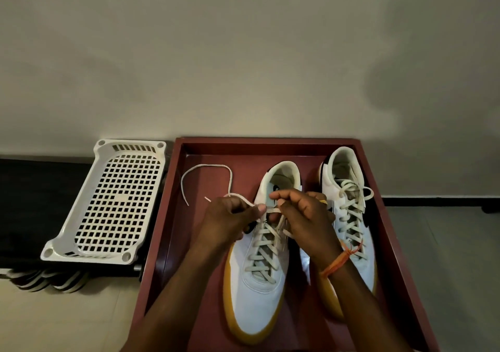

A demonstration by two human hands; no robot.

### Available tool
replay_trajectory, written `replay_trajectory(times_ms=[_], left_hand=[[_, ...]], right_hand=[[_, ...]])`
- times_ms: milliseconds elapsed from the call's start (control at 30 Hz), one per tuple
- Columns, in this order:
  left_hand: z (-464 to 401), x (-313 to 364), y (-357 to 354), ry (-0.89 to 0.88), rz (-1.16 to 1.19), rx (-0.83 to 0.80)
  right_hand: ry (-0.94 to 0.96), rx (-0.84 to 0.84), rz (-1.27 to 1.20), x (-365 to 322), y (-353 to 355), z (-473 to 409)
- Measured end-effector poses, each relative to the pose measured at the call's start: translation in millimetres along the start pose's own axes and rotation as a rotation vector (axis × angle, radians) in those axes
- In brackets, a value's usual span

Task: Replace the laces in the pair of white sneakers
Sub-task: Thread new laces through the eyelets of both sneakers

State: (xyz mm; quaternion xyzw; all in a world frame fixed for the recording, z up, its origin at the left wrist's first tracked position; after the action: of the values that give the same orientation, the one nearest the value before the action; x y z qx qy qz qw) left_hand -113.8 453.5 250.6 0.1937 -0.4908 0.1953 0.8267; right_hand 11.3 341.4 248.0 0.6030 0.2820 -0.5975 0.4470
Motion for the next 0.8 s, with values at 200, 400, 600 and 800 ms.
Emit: replay_trajectory(times_ms=[200, 400, 600, 800], left_hand=[[7, 7, 34, -0.155, 0.162, 0.461], [8, 0, 43, 0.034, 0.13, 0.246], [5, 7, 6, -0.024, 0.019, 0.101], [5, 11, 9, -0.053, 0.141, 0.148]], right_hand=[[-0.013, -0.03, -0.051, -2, 8, -2], [-0.01, -0.016, -0.043, 2, 11, -4], [0.072, -0.035, 0.17, -2, 22, 0], [0.086, -0.136, 0.272, -7, 25, 0]])
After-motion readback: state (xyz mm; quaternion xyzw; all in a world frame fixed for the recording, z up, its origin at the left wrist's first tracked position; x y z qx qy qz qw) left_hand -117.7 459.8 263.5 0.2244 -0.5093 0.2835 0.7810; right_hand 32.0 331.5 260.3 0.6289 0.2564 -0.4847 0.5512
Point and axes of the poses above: each hand's wrist, its own z-axis away from the middle knuckle, its own y-axis out of the back of the hand, x = y × z, the point moved 4 cm from there along -z, towards the middle knuckle, and after that the axes turned 12 degrees about -x, right-handed, at the moved point
